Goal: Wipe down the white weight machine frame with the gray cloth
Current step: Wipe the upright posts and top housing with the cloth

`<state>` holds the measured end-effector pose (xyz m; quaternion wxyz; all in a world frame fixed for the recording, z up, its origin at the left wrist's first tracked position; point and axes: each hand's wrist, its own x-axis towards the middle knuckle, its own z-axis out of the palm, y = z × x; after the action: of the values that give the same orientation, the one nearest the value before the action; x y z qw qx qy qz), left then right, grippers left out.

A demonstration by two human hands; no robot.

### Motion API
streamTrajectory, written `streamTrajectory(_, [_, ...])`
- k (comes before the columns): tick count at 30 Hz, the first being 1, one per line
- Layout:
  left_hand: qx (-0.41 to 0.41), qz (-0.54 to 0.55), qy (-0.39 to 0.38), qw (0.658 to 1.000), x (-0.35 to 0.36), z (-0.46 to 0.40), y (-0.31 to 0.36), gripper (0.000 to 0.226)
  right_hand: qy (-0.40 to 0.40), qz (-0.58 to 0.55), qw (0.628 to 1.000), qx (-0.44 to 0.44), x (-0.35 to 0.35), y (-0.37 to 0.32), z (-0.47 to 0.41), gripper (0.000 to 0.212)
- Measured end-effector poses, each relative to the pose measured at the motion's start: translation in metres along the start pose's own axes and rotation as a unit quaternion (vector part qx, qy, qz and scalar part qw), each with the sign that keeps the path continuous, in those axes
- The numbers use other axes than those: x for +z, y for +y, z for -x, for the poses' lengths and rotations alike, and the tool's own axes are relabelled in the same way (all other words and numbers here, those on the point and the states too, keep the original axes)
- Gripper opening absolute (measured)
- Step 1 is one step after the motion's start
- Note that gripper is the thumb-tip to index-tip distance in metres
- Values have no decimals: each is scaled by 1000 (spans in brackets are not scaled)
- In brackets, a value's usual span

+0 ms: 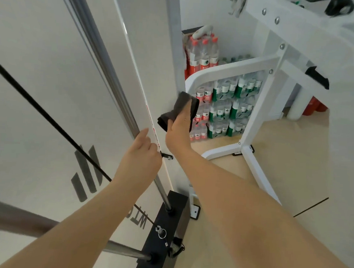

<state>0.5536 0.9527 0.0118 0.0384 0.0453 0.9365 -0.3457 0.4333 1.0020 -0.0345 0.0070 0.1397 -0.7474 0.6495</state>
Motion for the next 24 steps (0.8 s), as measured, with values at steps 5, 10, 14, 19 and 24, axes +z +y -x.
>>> streamTrajectory(5, [0,7,12,1000,1,0,1,30,-40,-28,985,168,1,38,15,72])
streamTrajectory(10, [5,15,4,1000,0,-1,0,31,6,28,987,160,2,32,7,61])
streamTrajectory(14, [-7,24,-2,1000,0,-3,2,31,19,22,994,103,-10,4,-15,60])
streamTrajectory(19, [-28,47,-2,999,-2,1,8,31,11,39,992,124,-9,1,11,59])
streamTrajectory(24, [-24,51,-22,998,-2,15,18,33,-147,235,944,180,-45,18,37,36])
